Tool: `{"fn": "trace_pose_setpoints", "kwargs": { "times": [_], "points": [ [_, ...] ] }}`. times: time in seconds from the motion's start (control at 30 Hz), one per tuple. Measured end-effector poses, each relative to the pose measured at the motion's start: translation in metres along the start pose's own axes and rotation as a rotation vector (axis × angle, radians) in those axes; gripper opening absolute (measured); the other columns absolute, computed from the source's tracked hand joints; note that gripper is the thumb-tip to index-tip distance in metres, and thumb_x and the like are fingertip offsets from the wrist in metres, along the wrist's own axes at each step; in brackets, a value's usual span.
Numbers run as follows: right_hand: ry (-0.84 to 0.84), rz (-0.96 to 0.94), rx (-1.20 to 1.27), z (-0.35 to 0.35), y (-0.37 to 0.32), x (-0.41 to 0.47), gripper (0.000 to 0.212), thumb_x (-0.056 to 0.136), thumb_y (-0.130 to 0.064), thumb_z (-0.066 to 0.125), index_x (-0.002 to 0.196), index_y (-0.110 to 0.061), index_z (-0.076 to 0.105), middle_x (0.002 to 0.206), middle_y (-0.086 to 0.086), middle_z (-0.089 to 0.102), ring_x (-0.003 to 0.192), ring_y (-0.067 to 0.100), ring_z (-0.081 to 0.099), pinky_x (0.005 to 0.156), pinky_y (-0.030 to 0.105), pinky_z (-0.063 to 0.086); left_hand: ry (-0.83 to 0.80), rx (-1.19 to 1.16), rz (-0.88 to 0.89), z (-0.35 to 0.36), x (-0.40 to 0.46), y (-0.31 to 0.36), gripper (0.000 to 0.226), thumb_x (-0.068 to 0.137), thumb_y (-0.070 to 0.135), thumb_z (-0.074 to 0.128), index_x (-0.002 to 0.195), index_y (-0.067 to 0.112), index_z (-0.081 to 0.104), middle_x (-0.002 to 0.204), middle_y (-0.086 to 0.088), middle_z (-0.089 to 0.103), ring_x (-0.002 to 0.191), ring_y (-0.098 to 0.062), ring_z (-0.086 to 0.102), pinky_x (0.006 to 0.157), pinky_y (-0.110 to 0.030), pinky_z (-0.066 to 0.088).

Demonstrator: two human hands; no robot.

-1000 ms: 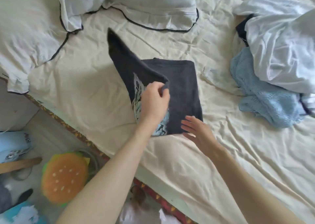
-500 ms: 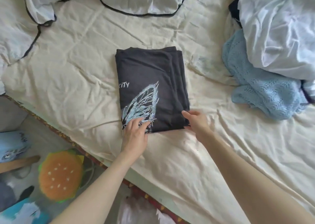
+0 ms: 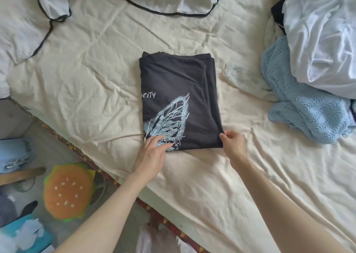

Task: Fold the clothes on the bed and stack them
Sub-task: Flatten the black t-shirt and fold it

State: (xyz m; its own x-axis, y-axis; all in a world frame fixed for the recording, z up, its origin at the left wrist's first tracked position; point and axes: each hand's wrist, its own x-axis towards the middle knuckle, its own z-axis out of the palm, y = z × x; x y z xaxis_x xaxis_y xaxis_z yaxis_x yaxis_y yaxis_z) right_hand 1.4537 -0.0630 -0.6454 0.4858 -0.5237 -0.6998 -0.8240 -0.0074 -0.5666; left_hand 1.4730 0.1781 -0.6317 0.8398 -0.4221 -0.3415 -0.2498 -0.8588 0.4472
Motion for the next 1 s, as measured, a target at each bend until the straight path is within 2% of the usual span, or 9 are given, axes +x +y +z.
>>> {"fn": "trace_pose_setpoints", "kwargs": {
  "times": [0.17,0.3,0.43,0.5,0.57,0.6,0.67,0.8,1.0],
  "points": [
    [-0.016,0.036,-0.068,0.001,0.004,0.005,0.011,0.089,-0.010,0.052,0.079,-0.013,0.055,0.077,0.001,0.056,0.078,0.019,0.053,0.065,0.026,0.041,0.204,-0.235,-0.366,0.000,0.001,-0.011,0.033,0.093,0.007,0.054,0.125,0.003,0.055,0.131,-0.013,0.046,0.126,-0.027,0.040,0.105,-0.031,0.029],
    [-0.053,0.046,0.070,0.003,-0.001,0.005,0.037,0.092,-0.046,0.051,0.090,-0.010,0.058,0.083,-0.002,0.058,0.078,0.015,0.057,0.071,0.028,0.046,0.227,-0.620,-0.757,-0.005,0.016,-0.022,0.034,0.093,0.014,0.058,0.123,0.000,0.050,0.119,-0.012,0.054,0.106,-0.020,0.051,0.088,-0.026,0.038],
    [-0.133,0.052,-0.043,0.002,-0.006,0.010,0.045,0.089,-0.037,0.061,0.105,0.005,0.065,0.083,0.004,0.057,0.072,0.015,0.051,0.059,0.022,0.038,0.052,-0.599,-0.748,-0.010,0.022,-0.032,0.019,0.094,0.026,0.058,0.104,0.010,0.058,0.090,0.004,0.057,0.089,-0.018,0.053,0.076,-0.027,0.039],
    [-0.133,0.120,-0.052,0.001,-0.009,0.010,0.045,0.089,-0.027,0.064,0.109,0.013,0.060,0.074,0.008,0.050,0.063,0.016,0.045,0.057,0.023,0.036,-0.022,-0.708,-0.764,-0.014,0.020,-0.035,0.014,0.094,0.024,0.058,0.089,0.011,0.061,0.086,0.001,0.061,0.086,-0.018,0.054,0.074,-0.030,0.043],
    [-0.164,0.172,-0.020,-0.002,-0.012,0.004,0.044,0.089,-0.021,0.064,0.111,0.016,0.057,0.078,0.020,0.058,0.069,0.028,0.056,0.066,0.028,0.047,-0.045,-0.906,-0.818,-0.019,0.016,-0.034,0.015,0.093,0.022,0.059,0.089,0.008,0.061,0.094,-0.006,0.062,0.088,-0.019,0.054,0.085,-0.036,0.047],
    [-0.177,0.183,0.010,-0.003,-0.014,0.000,0.039,0.090,-0.018,0.063,0.109,0.016,0.058,0.095,0.026,0.063,0.085,0.035,0.061,0.079,0.035,0.052,-0.038,-0.988,-0.839,-0.023,0.014,-0.032,0.014,0.093,0.020,0.060,0.089,0.007,0.061,0.096,-0.007,0.062,0.089,-0.019,0.054,0.086,-0.037,0.048],
    [-0.196,0.177,0.087,-0.007,-0.016,-0.010,0.018,0.092,-0.014,0.060,0.092,0.003,0.062,0.113,0.023,0.063,0.096,0.029,0.062,0.089,0.038,0.052,0.008,-1.150,-0.872,-0.031,0.009,-0.027,0.009,0.092,0.014,0.061,0.086,0.007,0.059,0.092,-0.005,0.059,0.084,-0.017,0.054,0.073,-0.032,0.052],
    [-0.243,0.228,0.213,-0.024,0.000,-0.044,0.010,0.092,-0.010,0.059,0.088,-0.001,0.059,0.100,0.012,0.062,0.090,0.021,0.063,0.066,0.027,0.053,-0.017,-1.255,-0.966,-0.041,-0.024,-0.021,0.009,0.087,0.007,0.066,0.084,0.004,0.057,0.093,-0.007,0.054,0.081,-0.018,0.051,0.055,-0.025,0.048],
    [-0.297,0.451,0.115,-0.049,0.068,-0.109,0.015,0.088,-0.011,0.065,0.078,-0.003,0.057,0.089,0.011,0.060,0.086,0.022,0.060,0.065,0.029,0.052,-0.217,-1.254,-1.165,-0.031,-0.113,-0.011,0.016,0.084,0.005,0.068,0.093,0.000,0.056,0.091,-0.012,0.051,0.074,-0.018,0.049,0.044,-0.019,0.049]
  ]
}}
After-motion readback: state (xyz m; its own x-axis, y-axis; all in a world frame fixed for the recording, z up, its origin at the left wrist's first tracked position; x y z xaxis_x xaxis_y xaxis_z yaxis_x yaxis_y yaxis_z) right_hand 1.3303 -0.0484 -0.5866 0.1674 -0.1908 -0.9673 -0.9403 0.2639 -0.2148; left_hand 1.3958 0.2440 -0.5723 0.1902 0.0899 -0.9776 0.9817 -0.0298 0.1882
